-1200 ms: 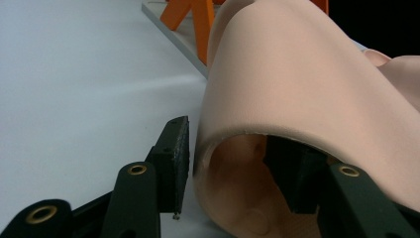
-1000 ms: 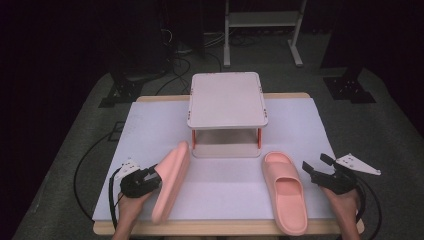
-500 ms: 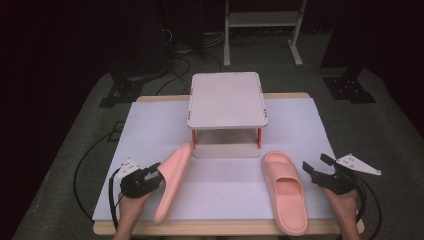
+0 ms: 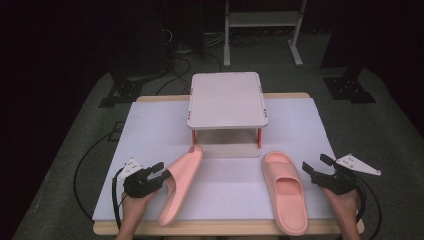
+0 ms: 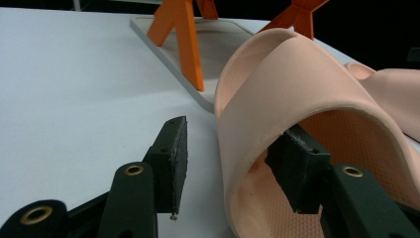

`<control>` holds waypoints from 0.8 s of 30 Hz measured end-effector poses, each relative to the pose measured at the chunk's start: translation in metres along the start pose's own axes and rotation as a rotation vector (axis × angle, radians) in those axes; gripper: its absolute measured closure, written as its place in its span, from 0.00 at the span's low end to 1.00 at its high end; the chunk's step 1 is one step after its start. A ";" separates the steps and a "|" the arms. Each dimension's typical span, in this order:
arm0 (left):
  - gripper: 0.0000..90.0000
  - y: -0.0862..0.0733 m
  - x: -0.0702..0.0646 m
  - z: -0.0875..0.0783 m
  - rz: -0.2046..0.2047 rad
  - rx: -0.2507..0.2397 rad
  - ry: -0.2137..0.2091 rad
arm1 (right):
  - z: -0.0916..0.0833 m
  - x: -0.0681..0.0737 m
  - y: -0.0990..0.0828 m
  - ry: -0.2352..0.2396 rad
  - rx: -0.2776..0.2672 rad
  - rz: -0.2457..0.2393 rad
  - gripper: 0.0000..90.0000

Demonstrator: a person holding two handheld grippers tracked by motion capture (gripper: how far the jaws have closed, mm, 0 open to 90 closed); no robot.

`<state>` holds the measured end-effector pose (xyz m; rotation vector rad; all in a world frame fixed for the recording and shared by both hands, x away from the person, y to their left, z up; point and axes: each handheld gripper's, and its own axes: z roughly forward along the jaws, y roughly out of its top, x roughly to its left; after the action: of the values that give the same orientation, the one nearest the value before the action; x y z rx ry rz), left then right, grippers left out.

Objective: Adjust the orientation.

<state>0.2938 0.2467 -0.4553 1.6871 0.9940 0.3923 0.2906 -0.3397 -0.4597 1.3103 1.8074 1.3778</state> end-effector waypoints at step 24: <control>0.44 -0.001 -0.012 0.011 0.047 0.030 -0.032 | -0.006 -0.002 -0.003 0.022 -0.012 0.011 0.20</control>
<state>0.2936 0.2305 -0.4578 1.7408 0.9426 0.3815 0.2851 -0.3438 -0.4604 1.3063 1.8058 1.4118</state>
